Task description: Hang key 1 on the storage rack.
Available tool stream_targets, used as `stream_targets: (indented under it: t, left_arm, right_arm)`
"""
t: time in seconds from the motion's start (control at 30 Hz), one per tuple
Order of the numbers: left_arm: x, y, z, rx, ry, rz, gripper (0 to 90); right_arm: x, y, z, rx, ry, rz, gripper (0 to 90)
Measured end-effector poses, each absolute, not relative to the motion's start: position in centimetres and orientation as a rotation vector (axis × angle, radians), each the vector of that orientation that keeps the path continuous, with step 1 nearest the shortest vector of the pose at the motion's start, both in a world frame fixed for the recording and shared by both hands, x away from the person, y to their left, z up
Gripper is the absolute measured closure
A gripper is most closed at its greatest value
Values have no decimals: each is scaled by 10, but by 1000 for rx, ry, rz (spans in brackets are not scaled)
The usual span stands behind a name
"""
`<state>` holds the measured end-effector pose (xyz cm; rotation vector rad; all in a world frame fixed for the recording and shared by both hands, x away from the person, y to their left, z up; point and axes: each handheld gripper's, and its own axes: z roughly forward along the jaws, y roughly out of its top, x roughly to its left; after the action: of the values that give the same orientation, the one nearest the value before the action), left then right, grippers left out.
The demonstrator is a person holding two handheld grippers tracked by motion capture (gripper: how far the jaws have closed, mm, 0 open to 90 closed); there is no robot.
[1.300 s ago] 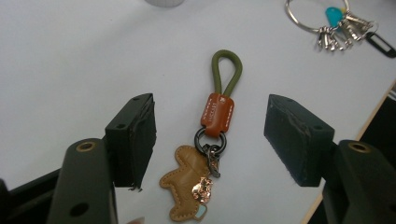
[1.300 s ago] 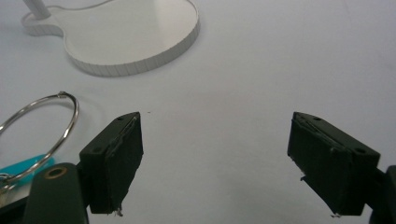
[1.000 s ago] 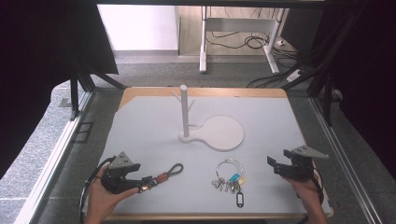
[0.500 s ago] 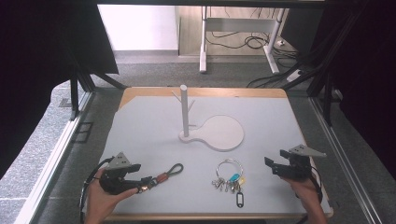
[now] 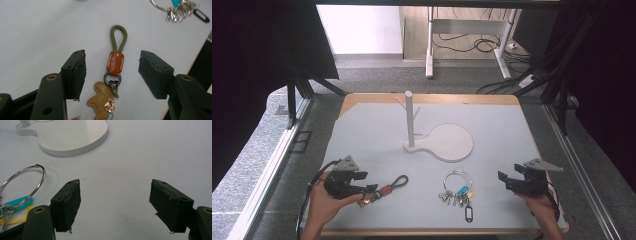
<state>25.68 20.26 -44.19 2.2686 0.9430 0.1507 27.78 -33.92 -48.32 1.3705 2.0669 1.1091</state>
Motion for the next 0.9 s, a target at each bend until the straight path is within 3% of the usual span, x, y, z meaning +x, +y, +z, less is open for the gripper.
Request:
stream_targets:
  t: [0.2,0.47,0.9]
  left_arm:
    - [271,182,-437,2408,916,120,428]
    - [282,159,-457,2590,886,44,474]
    - [295,140,-475,2728,867,-5,544]
  right_arm:
    - [274,-340,-483,1374,2062,1102,257]
    - [271,-339,-483,1374,2065,1088,260]
    - [273,-336,-485,1371,2073,1068,261]
